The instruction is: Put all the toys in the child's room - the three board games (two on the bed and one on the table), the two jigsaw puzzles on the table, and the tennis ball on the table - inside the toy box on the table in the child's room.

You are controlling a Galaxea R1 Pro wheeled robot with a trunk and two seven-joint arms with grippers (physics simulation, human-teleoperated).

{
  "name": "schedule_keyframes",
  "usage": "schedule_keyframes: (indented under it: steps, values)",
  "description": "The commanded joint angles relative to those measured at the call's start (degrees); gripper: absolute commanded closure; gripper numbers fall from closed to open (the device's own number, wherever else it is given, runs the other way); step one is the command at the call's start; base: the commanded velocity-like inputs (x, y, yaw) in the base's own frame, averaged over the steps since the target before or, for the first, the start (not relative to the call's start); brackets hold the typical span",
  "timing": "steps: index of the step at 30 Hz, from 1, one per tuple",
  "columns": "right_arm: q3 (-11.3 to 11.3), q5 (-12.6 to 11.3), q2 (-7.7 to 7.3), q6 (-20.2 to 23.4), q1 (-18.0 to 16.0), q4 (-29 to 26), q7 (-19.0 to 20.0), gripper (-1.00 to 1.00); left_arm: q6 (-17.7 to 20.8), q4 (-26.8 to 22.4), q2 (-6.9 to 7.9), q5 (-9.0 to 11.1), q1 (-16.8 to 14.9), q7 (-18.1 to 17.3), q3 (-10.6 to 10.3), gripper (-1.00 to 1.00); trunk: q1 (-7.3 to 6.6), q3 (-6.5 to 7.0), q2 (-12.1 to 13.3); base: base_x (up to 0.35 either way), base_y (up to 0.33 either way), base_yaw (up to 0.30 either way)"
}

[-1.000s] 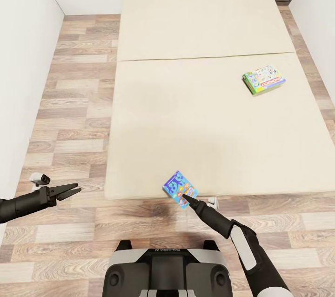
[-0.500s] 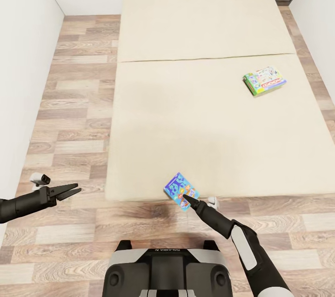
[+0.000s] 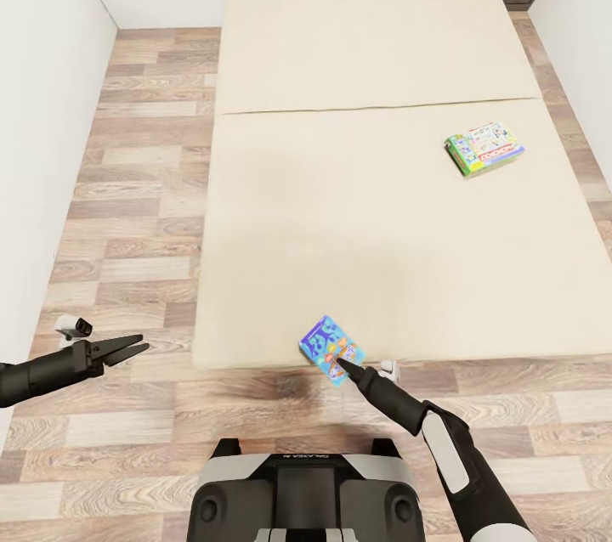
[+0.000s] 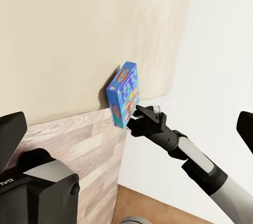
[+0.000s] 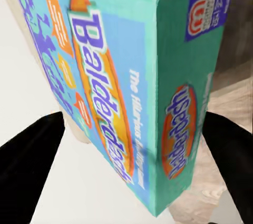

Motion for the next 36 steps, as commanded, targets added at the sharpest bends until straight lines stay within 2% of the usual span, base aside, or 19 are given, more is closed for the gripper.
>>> schedule_keyframes:
  steps: [1, 10, 25, 26, 27, 36]
  values:
    - [-0.2, -0.3, 0.06, 0.4, 0.0, 0.0, 0.1, 1.00, 0.6, 0.0, 0.02, 0.1, 0.0, -0.2, 0.0, -1.00, 0.00, -0.02, 0.0, 0.000, 0.000, 0.000]
    - [-0.2, -0.3, 0.01, 0.4, 0.0, 0.0, 0.3, 1.00, 0.9, -0.2, 0.28, 0.3, 0.0, -0.4, 0.2, -1.00, 0.00, -0.02, 0.0, 0.000, 0.000, 0.000]
    - [-0.2, -0.2, -0.16, 0.4, 0.0, -0.2, 0.8, 1.00, 0.9, -0.2, 0.29, 0.1, -0.1, -0.4, 0.3, -1.00, -3.29, 2.67, 6.0, 0.000, 0.000, 0.000]
    - [0.4, 0.4, -1.63, 0.7, 0.1, -4.7, 1.2, 1.00, 0.9, -0.2, 0.36, -0.2, -0.4, -0.3, 0.3, -1.00, -3.51, 2.85, 6.4, 0.000, 0.000, 0.000]
    - [0.5, 0.3, -1.83, 0.6, 0.2, -5.4, 1.8, 1.00, 0.9, -0.2, 0.37, -0.2, -0.4, -0.3, 0.3, -1.00, -3.73, 3.03, 6.8, 0.000, 0.000, 0.000]
    - [0.5, 0.5, -2.18, 0.5, 1.2, -12.3, 4.6, 1.00, 0.9, -0.2, 0.37, -0.3, -0.4, -0.3, 0.3, -1.00, -5.71, 4.72, 10.4, 0.000, 0.000, 0.000]
